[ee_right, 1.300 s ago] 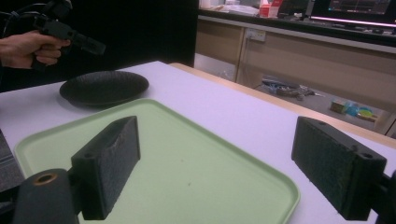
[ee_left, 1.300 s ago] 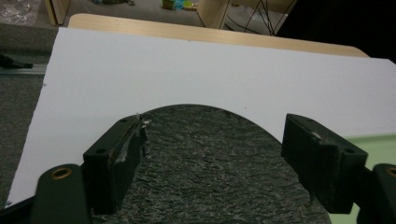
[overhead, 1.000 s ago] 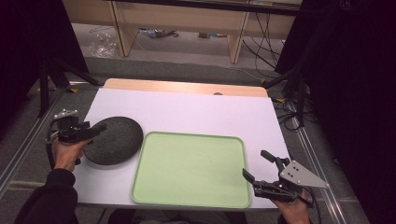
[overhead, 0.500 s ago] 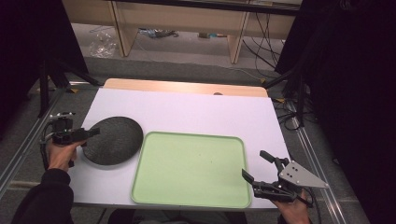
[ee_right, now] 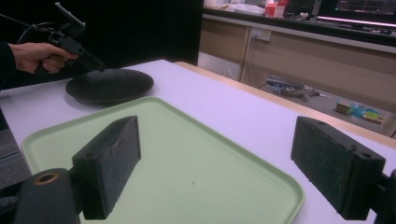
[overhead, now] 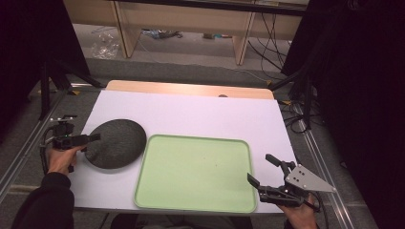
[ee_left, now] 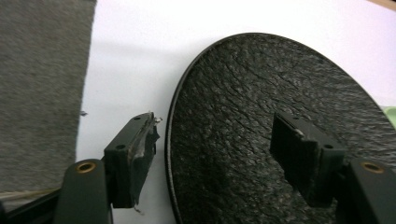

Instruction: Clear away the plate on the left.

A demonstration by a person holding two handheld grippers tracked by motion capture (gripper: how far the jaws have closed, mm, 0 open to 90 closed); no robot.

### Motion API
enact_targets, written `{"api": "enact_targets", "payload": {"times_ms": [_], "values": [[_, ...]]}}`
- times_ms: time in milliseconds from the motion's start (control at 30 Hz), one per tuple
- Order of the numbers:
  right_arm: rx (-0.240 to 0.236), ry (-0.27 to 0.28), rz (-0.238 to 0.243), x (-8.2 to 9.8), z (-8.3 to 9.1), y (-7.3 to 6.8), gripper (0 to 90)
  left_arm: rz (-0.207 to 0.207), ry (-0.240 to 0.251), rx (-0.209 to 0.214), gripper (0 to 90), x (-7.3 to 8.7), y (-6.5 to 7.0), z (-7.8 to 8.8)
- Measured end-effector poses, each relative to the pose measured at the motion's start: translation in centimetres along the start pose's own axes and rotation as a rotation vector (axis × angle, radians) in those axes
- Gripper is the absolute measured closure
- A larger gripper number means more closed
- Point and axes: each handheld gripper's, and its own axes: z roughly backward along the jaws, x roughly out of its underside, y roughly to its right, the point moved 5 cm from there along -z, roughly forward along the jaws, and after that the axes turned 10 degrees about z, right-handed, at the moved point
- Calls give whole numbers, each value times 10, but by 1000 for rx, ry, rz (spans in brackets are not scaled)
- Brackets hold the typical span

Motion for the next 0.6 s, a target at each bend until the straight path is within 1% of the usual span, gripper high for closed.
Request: {"api": "enact_targets", "payload": {"times_ms": [33,67,100,133,167,200,233,267,333,367,400,433,467,500,533,567,600], "values": [[-9,-7,-13,0,1,-2,166,1,-6,4,336,0,0,-1],[-9,-7,-13,0,1,-2,166,0,-17,12,336,1,-1,-1],[-4,-2,2,0,0,0,166,1,-22,19,352,1,-2,-1],[-11,-7,-12,0,0,-2,167,13,-30,29,367,1,-3,-1],[-7,-9,-6,0,1,-1,168,22,-26,41,378,1,-3,-2],[-7,-9,-6,0,1,-1,168,22,-26,41,385,1,-3,-2],[-1,5,9,-1,0,0,169,16,-41,36,385,1,-5,-2],[-1,11,5,-1,-1,0,169,33,-42,38,397,2,-4,-3],[-1,8,10,0,-1,-1,169,39,-57,35,417,2,-6,-3],[-1,4,13,0,-1,-1,169,59,-68,40,439,2,-8,-4],[2,-4,13,0,-1,-1,169,87,-70,52,461,2,-9,-4],[1,-10,14,0,-1,-1,169,108,-106,66,519,3,-13,-5],[1,-10,13,0,-1,-1,169,108,-106,66,536,3,-13,-5],[3,-4,7,0,-1,-2,169,114,-99,49,554,3,-14,-5],[7,1,14,0,-1,-1,169,114,-99,49,582,3,-14,-5],[7,1,14,0,-1,-1,169,112,-109,42,582,3,-15,-4],[1,8,11,0,-2,-1,169,114,-96,38,619,3,-17,-5]]}}
